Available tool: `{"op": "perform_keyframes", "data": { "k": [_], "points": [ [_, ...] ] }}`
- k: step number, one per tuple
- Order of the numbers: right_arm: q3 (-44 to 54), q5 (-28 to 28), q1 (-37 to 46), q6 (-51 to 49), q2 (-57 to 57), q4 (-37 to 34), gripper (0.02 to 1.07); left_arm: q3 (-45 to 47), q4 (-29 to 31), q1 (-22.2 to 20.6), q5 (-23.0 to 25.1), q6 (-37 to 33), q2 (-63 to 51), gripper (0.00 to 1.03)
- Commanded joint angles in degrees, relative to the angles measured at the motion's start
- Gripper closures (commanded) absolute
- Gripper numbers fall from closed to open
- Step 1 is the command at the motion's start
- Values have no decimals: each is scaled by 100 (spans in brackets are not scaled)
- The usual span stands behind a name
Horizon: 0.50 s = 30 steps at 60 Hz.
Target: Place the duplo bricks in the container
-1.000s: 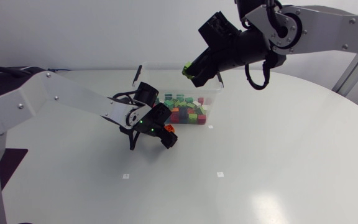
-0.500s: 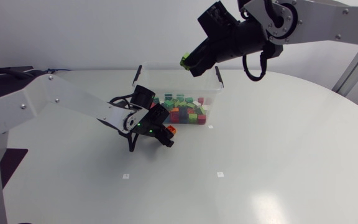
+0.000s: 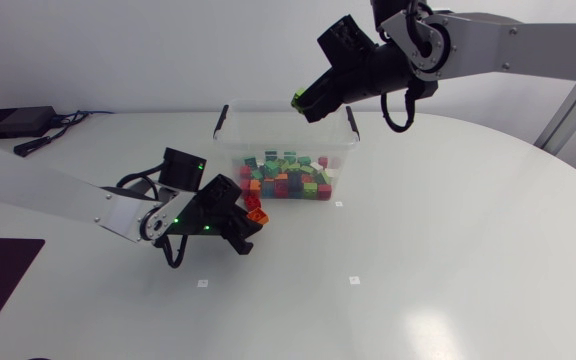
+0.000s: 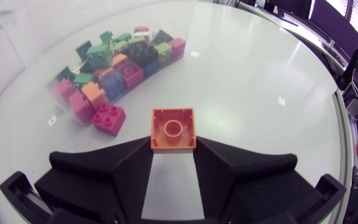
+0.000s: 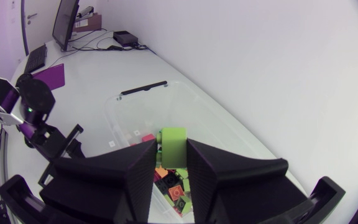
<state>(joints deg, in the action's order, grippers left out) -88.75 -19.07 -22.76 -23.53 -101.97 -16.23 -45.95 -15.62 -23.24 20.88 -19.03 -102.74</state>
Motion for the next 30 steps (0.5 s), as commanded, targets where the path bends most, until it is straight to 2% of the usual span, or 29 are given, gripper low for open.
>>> {"op": "perform_keyframes", "data": {
  "k": [1, 17, 26, 30],
  "points": [
    [-213, 26, 9, 138, -262, 94, 85, 183, -135, 4, 100, 154, 580, 66],
    [-529, 114, 9, 164, -666, 94, 85, 122, -231, 48, 109, 567, 1335, 65],
    [-749, 202, -18, 182, -921, -21, 85, -388, -161, 189, -32, 918, 1327, 65],
    [-890, 272, -44, 182, -1079, -170, 85, -731, 120, 277, -32, 1015, 1274, 65]
  ]
}}
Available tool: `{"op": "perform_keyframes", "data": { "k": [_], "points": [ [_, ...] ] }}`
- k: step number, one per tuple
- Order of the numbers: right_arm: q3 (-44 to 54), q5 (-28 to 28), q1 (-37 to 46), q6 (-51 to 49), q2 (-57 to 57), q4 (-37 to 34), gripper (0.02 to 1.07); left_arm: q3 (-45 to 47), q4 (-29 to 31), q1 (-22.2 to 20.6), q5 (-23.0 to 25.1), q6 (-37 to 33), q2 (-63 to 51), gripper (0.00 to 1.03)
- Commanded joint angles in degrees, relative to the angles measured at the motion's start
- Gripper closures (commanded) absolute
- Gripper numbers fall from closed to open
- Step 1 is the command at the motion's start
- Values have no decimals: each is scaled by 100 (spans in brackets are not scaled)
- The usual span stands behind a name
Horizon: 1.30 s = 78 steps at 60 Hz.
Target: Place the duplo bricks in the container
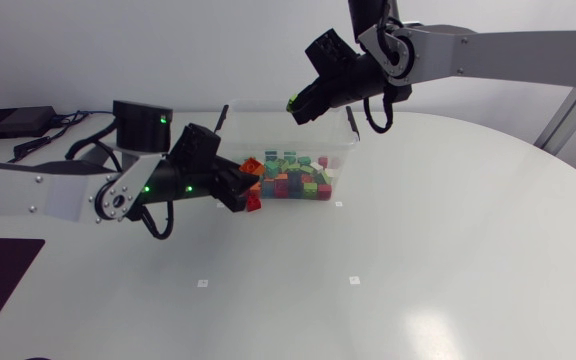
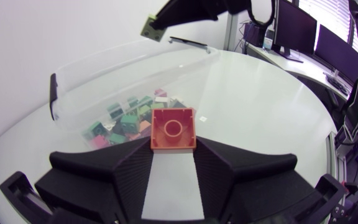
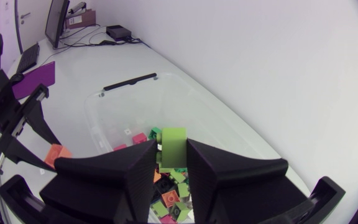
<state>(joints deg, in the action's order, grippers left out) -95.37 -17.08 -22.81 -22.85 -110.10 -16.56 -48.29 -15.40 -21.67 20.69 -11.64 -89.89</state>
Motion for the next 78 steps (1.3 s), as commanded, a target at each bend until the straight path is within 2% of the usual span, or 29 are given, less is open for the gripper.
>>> {"op": "perform_keyframes", "data": {
  "k": [1, 4, 6, 10, 11, 13, 19, 31, 42, 51, 55, 61, 65, 78],
  "points": [
    [-263, 73, -40, 114, -310, -181, 85, -594, 178, 137, -12, 294, -38, 65],
    [-271, 100, -40, 114, -354, -199, 81, -831, 327, 181, -12, 320, -64, 65],
    [-289, 117, -40, 114, -380, -208, 70, -980, 468, 198, -12, 329, -90, 65],
    [-333, 170, -48, 105, -415, -252, 41, -1209, 643, 216, -12, 329, -126, 65],
    [-333, 196, -48, 105, -415, -252, 31, -1305, 696, 216, -12, 329, -143, 65],
    [-342, 232, -57, 105, -415, -252, 21, -1437, 784, 225, -21, 329, -178, 65],
    [-350, 337, -83, 114, -407, -243, 9, -1903, 1012, 269, -74, 338, -407, 65],
    [-87, 381, -83, 123, -37, -164, 7, -2914, 1390, 427, -74, 382, -1198, 65],
    [678, 381, -110, 123, 674, 100, 7, -3775, 1672, 488, -188, 382, -1989, 65],
    [1179, 381, -101, 123, 1114, 188, 7, -4109, 1777, 409, -478, 443, -2367, 64],
    [1381, 390, -83, 114, 1263, 249, 7, -4223, 1847, 374, -566, 487, -2481, 55],
    [1645, 390, -48, 97, 1422, 320, 7, -4241, 1909, 321, -724, 496, -2534, 20],
    [1768, 390, -40, 88, 1483, 381, 7, -4162, 1909, 295, -812, 487, -2463, 7],
    [2207, 390, -31, 105, 1764, 627, 7, -3432, 1821, 277, -1023, 487, -1769, 5]
  ]
}}
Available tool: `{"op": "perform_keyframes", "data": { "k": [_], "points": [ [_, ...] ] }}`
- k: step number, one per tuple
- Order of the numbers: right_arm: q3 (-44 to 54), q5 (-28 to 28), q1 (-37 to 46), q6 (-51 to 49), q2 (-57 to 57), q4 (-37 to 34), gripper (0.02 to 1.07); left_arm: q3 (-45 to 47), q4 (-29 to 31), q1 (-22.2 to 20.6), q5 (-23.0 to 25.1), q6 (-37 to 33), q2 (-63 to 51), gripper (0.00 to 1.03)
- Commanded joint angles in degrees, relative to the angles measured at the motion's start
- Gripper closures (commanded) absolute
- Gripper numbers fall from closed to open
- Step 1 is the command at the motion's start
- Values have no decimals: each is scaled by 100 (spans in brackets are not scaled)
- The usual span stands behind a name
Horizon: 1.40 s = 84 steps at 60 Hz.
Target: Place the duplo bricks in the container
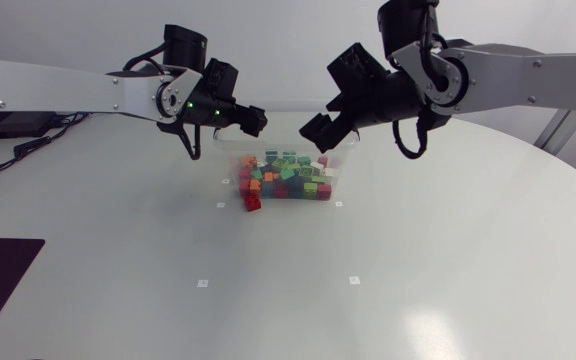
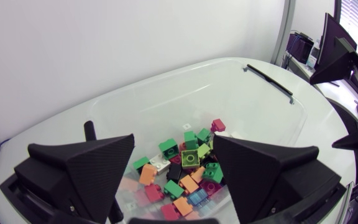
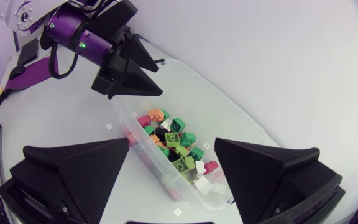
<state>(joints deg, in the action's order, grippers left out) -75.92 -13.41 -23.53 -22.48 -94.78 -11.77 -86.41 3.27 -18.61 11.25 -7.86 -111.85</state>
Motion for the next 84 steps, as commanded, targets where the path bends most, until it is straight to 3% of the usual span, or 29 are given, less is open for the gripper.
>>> {"op": "perform_keyframes", "data": {
  "k": [1, 30, 47, 62, 71, 84],
  "points": [
    [297, 23, 41, 68, 259, 157, 7, 441, -63, -37, -96, 100, 480, 5],
    [1703, 374, -442, 402, 1181, 1036, 7, 2375, -749, 121, -395, 118, 2220, 5],
    [2424, 629, -802, 490, 1234, 1537, 7, 3174, -705, 226, -386, 56, 2537, 5],
    [2732, 638, -802, 446, 1322, 1687, 7, 3913, -889, -2, -377, -269, 2440, 5],
    [2890, 629, -802, 402, 1392, 1687, 7, 4493, -1540, 15, 106, -946, 2300, 5],
    [2969, 585, -794, 332, 1471, 1687, 7, 4660, -1979, 552, 1547, -1948, 1588, 5]
  ]
}}
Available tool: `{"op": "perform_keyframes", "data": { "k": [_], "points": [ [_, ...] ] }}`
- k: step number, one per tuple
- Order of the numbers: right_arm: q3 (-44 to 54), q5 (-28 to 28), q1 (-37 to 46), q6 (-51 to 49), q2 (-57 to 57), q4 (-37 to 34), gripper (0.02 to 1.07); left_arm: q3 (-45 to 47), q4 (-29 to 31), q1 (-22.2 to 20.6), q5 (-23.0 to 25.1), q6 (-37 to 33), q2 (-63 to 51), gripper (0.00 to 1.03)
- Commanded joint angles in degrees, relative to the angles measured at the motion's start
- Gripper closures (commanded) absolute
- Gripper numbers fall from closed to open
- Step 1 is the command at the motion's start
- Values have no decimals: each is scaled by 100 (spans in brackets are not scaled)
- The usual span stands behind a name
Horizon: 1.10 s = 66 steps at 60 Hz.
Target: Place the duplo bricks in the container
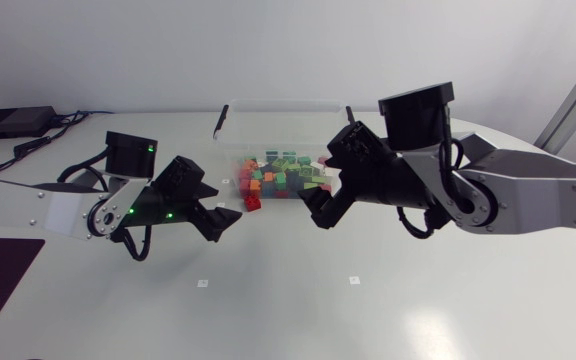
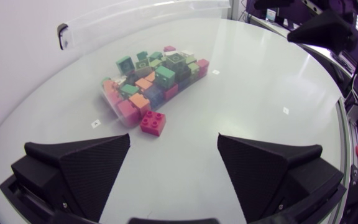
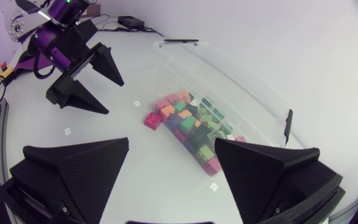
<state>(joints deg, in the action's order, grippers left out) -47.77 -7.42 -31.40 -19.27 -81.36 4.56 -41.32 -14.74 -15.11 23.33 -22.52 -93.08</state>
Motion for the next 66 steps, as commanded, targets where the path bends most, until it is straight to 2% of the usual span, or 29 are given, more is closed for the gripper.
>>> {"op": "perform_keyframes", "data": {
  "k": [1, 10, 16, 32, 66],
  "points": [
    [154, -14, 2, 11, 138, 54, 7, 159, -231, 228, 409, -507, -325, 5],
    [189, -40, 28, 2, 156, 54, 7, 274, -785, 632, 1411, -1079, -826, 5],
    [189, -49, 55, -16, 147, 54, 7, 221, -1083, 773, 1789, -1316, -1248, 5],
    [163, -49, 108, -33, 77, 45, 7, -166, -1962, 808, 1929, -1351, -2285, 5],
    [83, -49, 222, -42, -99, 124, 7, -1229, -1980, 738, 1929, -956, -3058, 5]
  ]
}}
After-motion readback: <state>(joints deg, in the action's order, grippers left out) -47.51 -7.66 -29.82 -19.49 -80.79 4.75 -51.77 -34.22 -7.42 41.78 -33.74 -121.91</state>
